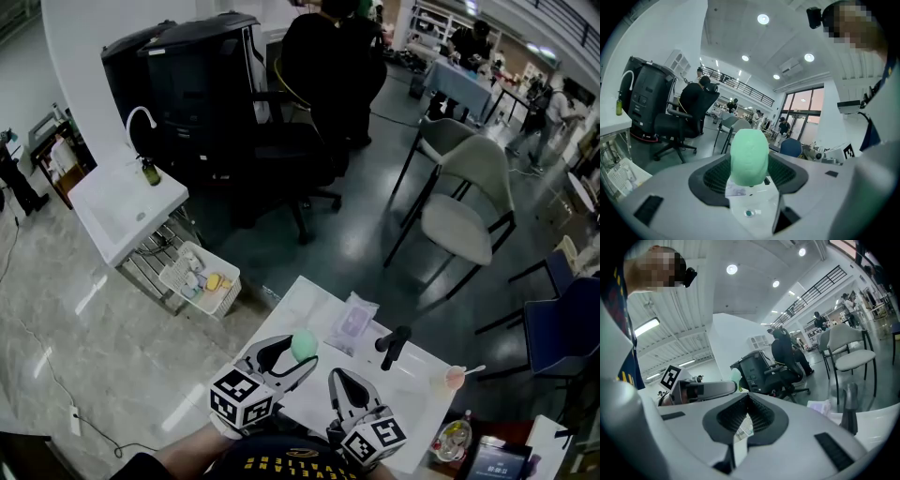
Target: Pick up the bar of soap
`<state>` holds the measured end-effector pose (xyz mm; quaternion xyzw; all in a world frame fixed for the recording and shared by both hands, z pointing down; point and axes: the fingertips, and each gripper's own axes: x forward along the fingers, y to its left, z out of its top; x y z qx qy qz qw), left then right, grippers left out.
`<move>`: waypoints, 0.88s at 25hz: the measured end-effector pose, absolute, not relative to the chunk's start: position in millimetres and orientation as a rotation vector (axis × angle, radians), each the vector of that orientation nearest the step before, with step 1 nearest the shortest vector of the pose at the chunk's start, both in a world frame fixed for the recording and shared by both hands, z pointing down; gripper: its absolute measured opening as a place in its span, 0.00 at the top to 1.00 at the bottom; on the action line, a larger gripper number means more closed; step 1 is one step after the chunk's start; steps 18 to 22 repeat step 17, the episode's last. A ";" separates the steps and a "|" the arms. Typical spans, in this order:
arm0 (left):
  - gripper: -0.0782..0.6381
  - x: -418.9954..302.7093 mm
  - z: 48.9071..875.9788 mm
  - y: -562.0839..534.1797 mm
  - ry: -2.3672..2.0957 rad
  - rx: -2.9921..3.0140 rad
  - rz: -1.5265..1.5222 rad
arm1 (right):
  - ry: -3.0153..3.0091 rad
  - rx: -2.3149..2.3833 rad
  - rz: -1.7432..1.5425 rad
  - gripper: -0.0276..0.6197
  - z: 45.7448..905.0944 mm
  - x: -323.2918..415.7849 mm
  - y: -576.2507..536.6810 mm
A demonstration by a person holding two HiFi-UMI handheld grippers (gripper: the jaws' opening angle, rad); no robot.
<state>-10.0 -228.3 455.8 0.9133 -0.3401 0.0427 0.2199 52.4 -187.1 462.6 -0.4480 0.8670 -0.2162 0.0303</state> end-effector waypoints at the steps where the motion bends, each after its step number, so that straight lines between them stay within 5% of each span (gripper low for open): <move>1: 0.52 -10.2 455.6 -228.5 -0.942 2.524 0.117 | 2.673 -1.381 -0.667 0.94 462.3 52.3 -186.9; 22: 0.52 -7.2 458.9 -229.4 -0.961 2.517 0.128 | 2.676 -1.389 -0.661 0.94 463.0 60.7 -185.6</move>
